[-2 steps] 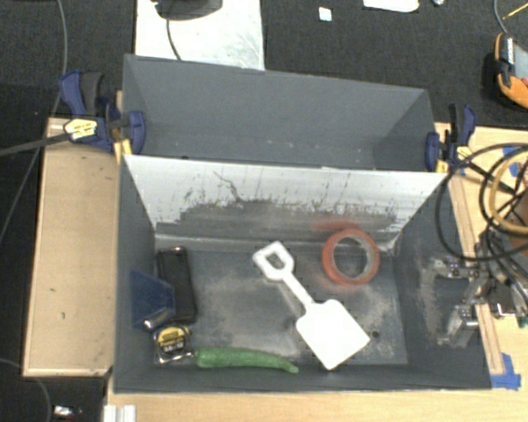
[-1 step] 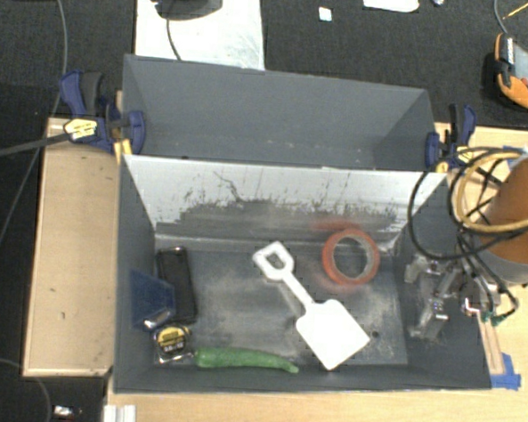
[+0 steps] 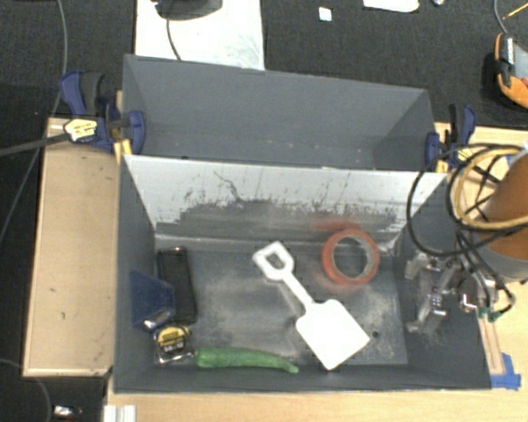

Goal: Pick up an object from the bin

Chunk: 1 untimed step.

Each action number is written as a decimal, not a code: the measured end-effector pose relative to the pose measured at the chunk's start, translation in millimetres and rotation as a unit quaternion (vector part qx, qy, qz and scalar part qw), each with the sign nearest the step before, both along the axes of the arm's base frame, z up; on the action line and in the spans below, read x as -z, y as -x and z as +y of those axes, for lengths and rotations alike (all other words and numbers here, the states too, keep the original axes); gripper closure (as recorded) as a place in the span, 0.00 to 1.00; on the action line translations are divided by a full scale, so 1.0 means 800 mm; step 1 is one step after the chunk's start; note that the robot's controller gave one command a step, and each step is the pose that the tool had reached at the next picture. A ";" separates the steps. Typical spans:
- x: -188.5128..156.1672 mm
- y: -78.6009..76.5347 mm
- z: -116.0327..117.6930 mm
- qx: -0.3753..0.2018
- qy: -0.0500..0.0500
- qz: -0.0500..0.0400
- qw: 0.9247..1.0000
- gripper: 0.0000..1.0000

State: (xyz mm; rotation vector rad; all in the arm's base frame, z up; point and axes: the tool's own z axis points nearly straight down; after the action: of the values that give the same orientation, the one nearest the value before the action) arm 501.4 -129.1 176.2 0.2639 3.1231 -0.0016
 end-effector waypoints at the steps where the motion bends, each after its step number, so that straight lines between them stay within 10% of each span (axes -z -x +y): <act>1: 0.106 -0.001 0.020 -0.024 -0.002 0.005 1.000 0.00</act>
Offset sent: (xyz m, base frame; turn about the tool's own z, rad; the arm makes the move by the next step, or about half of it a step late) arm -0.0007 0.0343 -0.0672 0.0137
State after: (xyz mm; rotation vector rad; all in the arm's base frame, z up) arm 502.3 -113.2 91.1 0.1891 3.1381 0.0023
